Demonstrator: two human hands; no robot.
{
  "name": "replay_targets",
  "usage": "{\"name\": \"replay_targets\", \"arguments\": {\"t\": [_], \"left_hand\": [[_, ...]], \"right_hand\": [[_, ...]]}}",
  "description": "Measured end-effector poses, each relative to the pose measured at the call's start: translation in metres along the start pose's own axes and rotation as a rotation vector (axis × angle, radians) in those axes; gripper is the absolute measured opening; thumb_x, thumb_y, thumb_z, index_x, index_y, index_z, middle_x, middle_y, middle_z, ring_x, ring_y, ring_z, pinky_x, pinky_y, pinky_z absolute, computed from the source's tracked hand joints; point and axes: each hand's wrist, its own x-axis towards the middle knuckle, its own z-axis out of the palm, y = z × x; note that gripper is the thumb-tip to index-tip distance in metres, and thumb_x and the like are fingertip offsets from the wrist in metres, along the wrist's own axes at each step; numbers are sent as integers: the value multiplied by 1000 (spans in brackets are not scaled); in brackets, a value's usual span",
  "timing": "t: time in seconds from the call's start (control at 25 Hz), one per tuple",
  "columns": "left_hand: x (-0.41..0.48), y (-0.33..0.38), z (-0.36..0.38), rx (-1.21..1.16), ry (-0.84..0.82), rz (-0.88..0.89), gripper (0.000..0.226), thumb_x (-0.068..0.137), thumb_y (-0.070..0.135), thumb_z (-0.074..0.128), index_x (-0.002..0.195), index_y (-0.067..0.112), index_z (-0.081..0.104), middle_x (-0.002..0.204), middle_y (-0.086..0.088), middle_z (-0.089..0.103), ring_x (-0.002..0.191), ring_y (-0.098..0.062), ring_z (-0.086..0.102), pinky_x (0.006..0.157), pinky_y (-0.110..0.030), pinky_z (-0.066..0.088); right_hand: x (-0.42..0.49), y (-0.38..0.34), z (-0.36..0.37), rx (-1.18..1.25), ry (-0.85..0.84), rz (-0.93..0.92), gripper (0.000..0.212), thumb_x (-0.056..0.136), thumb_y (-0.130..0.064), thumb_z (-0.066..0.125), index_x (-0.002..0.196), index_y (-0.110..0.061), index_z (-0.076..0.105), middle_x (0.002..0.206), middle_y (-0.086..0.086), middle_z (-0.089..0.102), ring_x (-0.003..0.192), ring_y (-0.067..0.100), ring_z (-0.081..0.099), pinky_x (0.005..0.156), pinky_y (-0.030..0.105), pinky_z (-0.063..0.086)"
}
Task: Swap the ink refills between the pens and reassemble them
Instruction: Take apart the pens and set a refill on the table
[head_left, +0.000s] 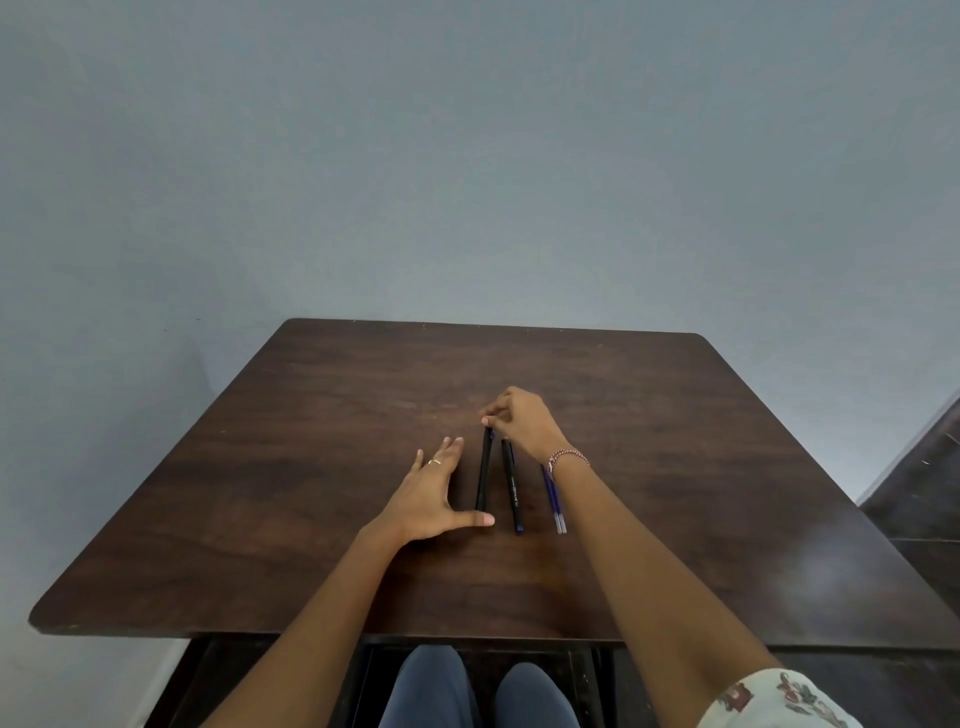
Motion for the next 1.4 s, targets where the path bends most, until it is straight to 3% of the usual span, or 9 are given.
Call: {"name": "replay_targets", "arguments": {"t": [0.2,0.32,0.44,0.56,0.76,0.96,1.08,1.24,1.4], "left_hand": [[0,12,1,57,55,68,117,66,64,69,149,13,5,158,-4,10,145,-12,-2,115,-36,-8],[0,21,-4,-63,-20,22,115,63,57,76,149,18,10,156,-4,21,145,-21,14,118,-42,8],[-3,39,-12,-367,-22,-60,99,66,39,80,145,13,27,145,-5,43,132,-19,43,111,-39,35],[-5,53,-12,-570,36,-142,67,75,21,76,133,4,46,114,-11,67,98,-17,66,85,-30,56],[-15,67,-10,-706,44,-155,44,78,5,72,119,-2,57,82,-9,69,68,-14,68,61,-24,59],[-17,76,-2,-766,103,-117,37,79,4,70,114,-2,60,86,-11,70,69,-13,68,59,-19,56],[-16,77,6,-749,100,-107,29,80,6,70,108,0,65,89,-13,71,73,-17,69,63,-23,58],[-10,70,12,-769,189,-143,15,86,17,66,99,8,69,92,-10,72,85,-18,70,69,-29,59],[5,77,-1,-1014,290,-182,22,93,17,55,109,5,64,102,-8,69,95,-17,66,65,-18,55]], "right_hand": [[-18,-12,-10,319,111,48,24,81,-12,72,105,-16,69,105,3,53,86,17,62,67,27,59],[-29,-15,-18,403,176,30,27,80,-8,73,104,-17,68,108,4,56,78,11,60,58,14,54],[-40,-14,-25,467,251,33,27,78,-10,75,101,-22,67,109,5,61,69,20,65,68,25,59],[-52,-14,-30,507,285,52,28,78,-12,75,99,-26,66,105,1,63,73,26,69,77,38,59],[-70,-15,-37,591,330,81,34,79,-14,75,110,-22,64,102,-1,64,79,23,69,80,34,58],[-96,-14,-26,945,250,197,30,90,-15,62,117,-3,62,91,3,68,82,14,64,76,25,53],[-109,-5,-14,1008,181,189,17,92,-19,59,103,-11,70,79,0,69,80,20,58,81,35,49],[-124,-6,-16,1069,156,208,20,96,-19,51,103,-8,67,72,-4,64,67,9,62,64,19,51],[-133,-10,-21,1097,38,232,24,100,-25,43,106,-10,61,75,0,60,66,7,61,62,18,50]]}}
